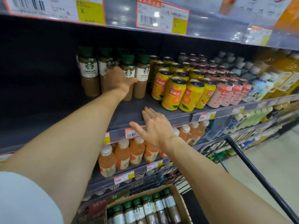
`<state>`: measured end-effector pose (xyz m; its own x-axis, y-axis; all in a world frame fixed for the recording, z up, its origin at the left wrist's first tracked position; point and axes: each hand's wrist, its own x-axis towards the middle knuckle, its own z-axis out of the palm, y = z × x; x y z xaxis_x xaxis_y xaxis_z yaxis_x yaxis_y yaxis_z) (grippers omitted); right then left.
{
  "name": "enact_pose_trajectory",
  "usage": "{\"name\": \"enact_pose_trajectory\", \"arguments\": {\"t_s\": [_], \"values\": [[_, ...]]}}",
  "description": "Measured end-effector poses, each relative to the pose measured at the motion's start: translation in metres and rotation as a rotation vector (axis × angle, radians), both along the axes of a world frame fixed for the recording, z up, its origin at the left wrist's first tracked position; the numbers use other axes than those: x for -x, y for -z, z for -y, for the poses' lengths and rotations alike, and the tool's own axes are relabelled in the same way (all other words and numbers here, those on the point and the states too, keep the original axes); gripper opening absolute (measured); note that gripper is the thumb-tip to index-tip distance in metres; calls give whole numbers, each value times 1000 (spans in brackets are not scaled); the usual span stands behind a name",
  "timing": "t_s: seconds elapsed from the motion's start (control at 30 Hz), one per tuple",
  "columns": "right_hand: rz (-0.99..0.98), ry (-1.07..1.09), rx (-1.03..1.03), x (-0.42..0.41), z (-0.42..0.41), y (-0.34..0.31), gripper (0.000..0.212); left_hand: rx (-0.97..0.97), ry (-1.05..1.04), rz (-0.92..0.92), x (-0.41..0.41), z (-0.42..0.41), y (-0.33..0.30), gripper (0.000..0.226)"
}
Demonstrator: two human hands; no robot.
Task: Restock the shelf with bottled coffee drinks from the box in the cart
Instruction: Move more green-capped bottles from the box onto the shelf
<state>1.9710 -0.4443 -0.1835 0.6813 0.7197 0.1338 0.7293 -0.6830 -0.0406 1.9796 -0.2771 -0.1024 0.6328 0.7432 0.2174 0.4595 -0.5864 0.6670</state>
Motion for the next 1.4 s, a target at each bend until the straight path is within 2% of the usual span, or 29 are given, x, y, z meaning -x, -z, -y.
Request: {"name": "enact_pose_trajectory", "arguments": {"t_s": [0.1,0.47,0.63,0.7,0.8,0.9,1.0,1.1,1.17,1.27,1.3,1.4], "values": [[-29,1,21,2,2,-3,83,10,-7,4,-1,1,1,67],[-116,-4,134,1,2,-12,86,-21,-46,-99,-10,7,3,71],[-161,-50,172,-8,5,-12,90,-109,-53,-229,8,33,20,87],[-152,-87,162,-14,8,-11,90,-164,-85,-224,22,51,35,85],[-98,-139,94,-21,10,-6,84,-277,-26,-180,45,74,56,69],[70,-278,-145,-8,29,25,75,-486,54,-156,72,90,74,66],[5,-420,-368,22,75,84,70,-606,99,-131,105,117,104,64],[-220,-465,-246,53,127,156,68,-533,174,-158,139,170,169,60],[-364,-439,-94,67,159,202,73,-402,213,-306,156,208,217,61],[-501,-359,93,72,199,254,105,-193,203,-543,167,251,276,64],[-545,-322,146,73,210,267,109,-143,198,-603,168,260,293,65],[-689,-177,198,76,236,302,82,-24,205,-701,169,277,334,64]]}}
